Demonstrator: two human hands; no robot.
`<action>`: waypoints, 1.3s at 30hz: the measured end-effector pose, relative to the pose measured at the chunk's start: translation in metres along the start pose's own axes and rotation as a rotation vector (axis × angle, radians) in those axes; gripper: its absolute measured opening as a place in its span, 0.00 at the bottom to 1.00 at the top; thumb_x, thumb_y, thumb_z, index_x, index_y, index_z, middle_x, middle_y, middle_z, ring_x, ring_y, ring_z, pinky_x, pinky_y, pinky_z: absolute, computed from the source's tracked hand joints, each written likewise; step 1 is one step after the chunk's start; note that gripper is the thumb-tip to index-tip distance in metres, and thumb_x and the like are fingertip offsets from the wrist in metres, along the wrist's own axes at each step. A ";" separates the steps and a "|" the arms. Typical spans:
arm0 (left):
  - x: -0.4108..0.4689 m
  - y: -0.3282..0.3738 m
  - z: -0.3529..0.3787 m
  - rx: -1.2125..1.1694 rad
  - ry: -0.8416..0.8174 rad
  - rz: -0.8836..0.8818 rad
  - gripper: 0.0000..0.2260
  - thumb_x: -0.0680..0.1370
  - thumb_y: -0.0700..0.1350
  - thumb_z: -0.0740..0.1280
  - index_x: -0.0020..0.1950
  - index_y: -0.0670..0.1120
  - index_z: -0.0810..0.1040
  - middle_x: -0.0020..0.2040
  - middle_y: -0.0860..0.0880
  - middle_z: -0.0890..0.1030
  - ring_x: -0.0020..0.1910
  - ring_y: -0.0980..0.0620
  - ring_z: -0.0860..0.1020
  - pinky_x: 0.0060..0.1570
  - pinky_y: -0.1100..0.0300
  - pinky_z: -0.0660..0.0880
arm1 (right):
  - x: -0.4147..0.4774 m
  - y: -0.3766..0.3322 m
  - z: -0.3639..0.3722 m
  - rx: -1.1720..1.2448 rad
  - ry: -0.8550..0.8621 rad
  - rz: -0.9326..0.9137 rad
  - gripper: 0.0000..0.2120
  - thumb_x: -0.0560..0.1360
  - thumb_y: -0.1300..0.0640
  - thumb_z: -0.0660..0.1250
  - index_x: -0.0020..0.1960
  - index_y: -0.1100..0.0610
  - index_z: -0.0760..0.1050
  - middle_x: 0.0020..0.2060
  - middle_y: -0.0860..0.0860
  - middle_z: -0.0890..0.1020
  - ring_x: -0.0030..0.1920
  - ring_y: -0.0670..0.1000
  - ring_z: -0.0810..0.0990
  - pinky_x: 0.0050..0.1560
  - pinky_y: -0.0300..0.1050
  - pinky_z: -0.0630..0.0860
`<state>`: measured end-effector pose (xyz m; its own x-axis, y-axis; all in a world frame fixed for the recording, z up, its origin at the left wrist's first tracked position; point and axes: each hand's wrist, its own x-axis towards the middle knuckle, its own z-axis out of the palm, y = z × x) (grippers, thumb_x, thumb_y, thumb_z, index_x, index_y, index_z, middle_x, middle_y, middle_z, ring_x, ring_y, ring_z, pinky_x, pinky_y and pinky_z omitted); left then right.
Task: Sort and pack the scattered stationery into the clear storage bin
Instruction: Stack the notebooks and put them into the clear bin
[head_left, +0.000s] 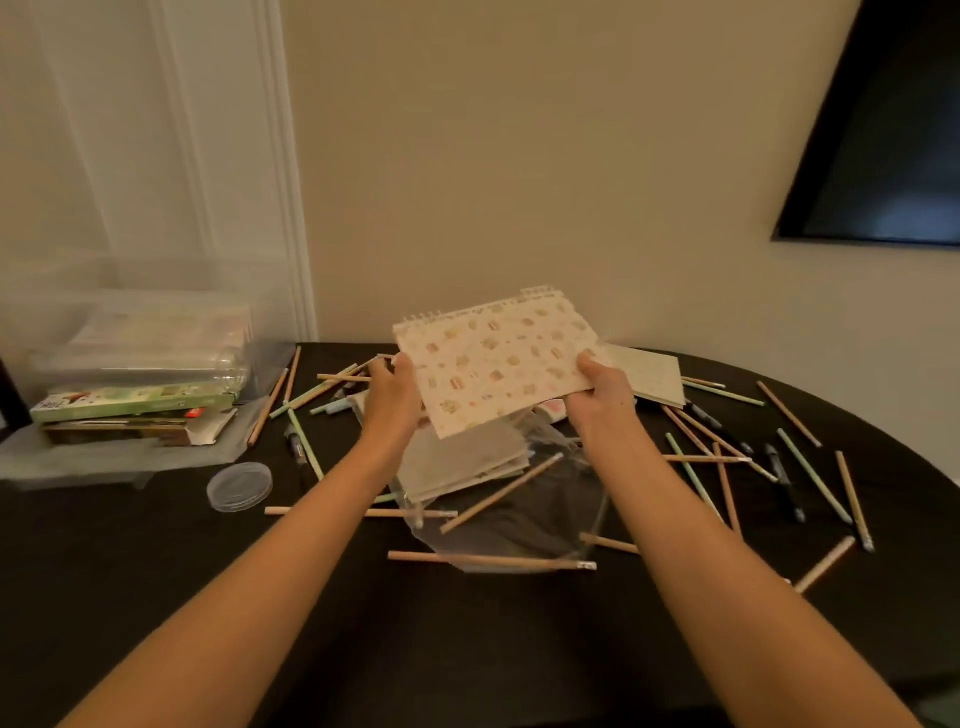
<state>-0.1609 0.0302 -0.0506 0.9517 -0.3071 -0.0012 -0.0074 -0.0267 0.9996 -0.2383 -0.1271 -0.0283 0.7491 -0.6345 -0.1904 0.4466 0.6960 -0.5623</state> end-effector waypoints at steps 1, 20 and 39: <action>-0.008 0.001 0.007 -0.111 -0.073 -0.063 0.21 0.82 0.53 0.52 0.73 0.46 0.60 0.67 0.44 0.72 0.59 0.45 0.75 0.49 0.49 0.78 | -0.009 -0.002 -0.001 0.016 -0.002 -0.005 0.19 0.80 0.68 0.54 0.71 0.64 0.62 0.68 0.62 0.70 0.68 0.61 0.69 0.64 0.58 0.66; -0.043 -0.006 0.009 0.458 -0.156 0.133 0.17 0.80 0.44 0.60 0.68 0.43 0.70 0.62 0.45 0.76 0.61 0.47 0.73 0.59 0.52 0.71 | -0.061 -0.083 -0.098 -0.613 0.041 -0.015 0.22 0.77 0.65 0.61 0.70 0.57 0.65 0.49 0.54 0.79 0.48 0.53 0.80 0.47 0.47 0.81; -0.049 -0.007 0.006 1.565 -0.205 0.236 0.11 0.81 0.40 0.53 0.59 0.40 0.71 0.57 0.42 0.74 0.55 0.45 0.74 0.50 0.56 0.70 | -0.072 -0.046 -0.105 -0.885 0.248 -0.116 0.20 0.77 0.65 0.62 0.69 0.58 0.67 0.61 0.56 0.75 0.57 0.56 0.77 0.57 0.51 0.77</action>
<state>-0.2094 0.0393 -0.0575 0.8289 -0.5593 0.0101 -0.5587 -0.8286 -0.0347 -0.3638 -0.1488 -0.0731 0.5513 -0.8091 -0.2036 -0.1004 0.1779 -0.9789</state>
